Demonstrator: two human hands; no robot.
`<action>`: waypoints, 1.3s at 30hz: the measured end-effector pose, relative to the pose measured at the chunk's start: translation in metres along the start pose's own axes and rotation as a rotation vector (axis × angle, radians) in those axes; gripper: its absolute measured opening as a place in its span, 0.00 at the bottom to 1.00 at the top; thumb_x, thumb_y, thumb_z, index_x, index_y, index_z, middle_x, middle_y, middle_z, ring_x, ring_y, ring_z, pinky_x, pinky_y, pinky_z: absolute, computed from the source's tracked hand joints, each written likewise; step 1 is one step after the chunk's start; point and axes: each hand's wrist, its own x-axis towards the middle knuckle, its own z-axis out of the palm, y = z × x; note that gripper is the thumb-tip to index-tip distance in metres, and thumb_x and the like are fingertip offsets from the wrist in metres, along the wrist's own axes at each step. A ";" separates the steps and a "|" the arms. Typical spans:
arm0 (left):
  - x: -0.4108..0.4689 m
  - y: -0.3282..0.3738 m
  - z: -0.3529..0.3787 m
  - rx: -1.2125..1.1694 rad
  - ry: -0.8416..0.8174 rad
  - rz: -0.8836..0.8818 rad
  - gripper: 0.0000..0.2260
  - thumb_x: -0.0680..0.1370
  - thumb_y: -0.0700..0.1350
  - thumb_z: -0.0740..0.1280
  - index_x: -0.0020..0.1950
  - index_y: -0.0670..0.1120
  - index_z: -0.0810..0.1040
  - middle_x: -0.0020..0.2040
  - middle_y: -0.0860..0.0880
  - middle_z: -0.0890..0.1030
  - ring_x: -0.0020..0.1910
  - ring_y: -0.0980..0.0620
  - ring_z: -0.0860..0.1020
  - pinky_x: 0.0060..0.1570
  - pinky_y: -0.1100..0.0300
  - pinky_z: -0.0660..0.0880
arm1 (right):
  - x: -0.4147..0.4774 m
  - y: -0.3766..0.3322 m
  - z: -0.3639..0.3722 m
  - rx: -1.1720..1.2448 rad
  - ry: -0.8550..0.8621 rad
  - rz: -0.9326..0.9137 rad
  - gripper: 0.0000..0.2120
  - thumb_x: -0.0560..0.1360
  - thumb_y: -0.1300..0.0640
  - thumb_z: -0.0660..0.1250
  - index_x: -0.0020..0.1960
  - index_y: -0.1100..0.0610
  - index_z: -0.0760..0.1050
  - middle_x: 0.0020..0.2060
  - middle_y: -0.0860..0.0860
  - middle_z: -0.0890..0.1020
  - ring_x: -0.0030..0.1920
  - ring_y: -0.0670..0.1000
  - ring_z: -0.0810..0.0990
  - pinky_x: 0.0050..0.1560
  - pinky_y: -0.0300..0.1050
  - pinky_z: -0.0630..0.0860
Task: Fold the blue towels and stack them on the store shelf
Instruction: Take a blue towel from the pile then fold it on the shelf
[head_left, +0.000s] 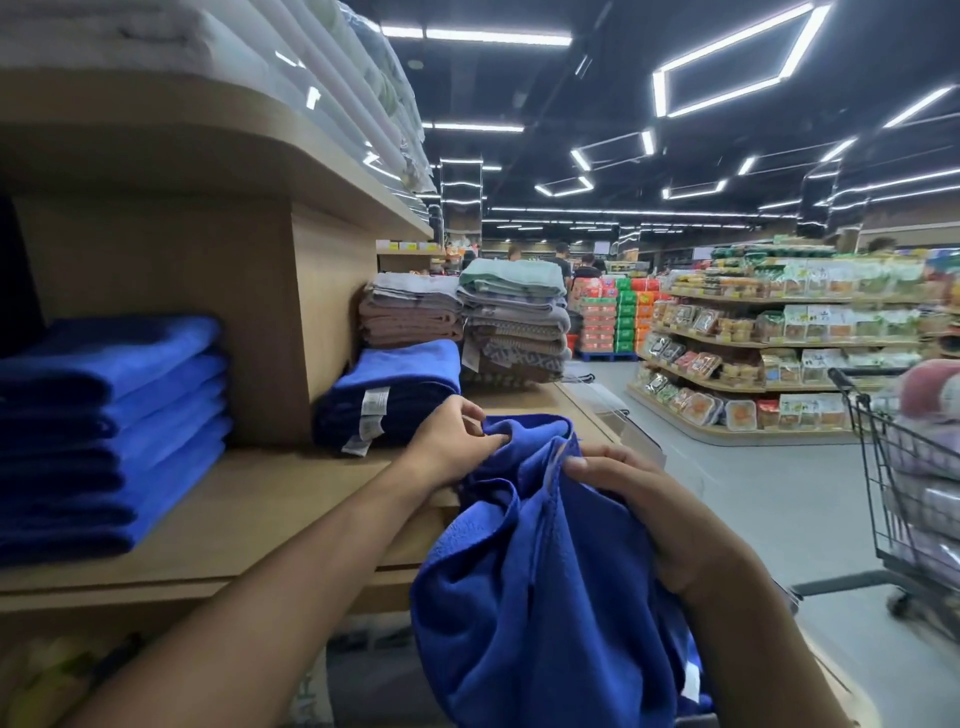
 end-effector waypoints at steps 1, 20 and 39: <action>-0.001 0.001 0.001 0.020 -0.029 0.007 0.12 0.70 0.54 0.76 0.45 0.53 0.75 0.39 0.53 0.82 0.37 0.54 0.80 0.43 0.56 0.78 | 0.000 -0.001 0.000 0.009 -0.003 0.000 0.18 0.59 0.48 0.85 0.45 0.54 0.87 0.45 0.57 0.88 0.44 0.53 0.87 0.44 0.44 0.83; -0.022 0.030 -0.007 -0.324 -0.045 -0.092 0.13 0.76 0.50 0.74 0.48 0.40 0.81 0.40 0.48 0.83 0.25 0.60 0.75 0.27 0.67 0.72 | 0.001 0.003 -0.002 -0.039 -0.035 -0.029 0.13 0.66 0.48 0.81 0.47 0.52 0.87 0.46 0.53 0.88 0.46 0.50 0.87 0.46 0.41 0.82; -0.026 0.042 -0.034 -1.302 -0.106 -0.276 0.10 0.77 0.36 0.62 0.44 0.44 0.82 0.33 0.47 0.82 0.28 0.50 0.81 0.29 0.58 0.78 | 0.008 0.013 -0.001 -0.120 0.162 -0.091 0.31 0.65 0.49 0.73 0.52 0.75 0.72 0.44 0.63 0.79 0.46 0.59 0.78 0.49 0.51 0.74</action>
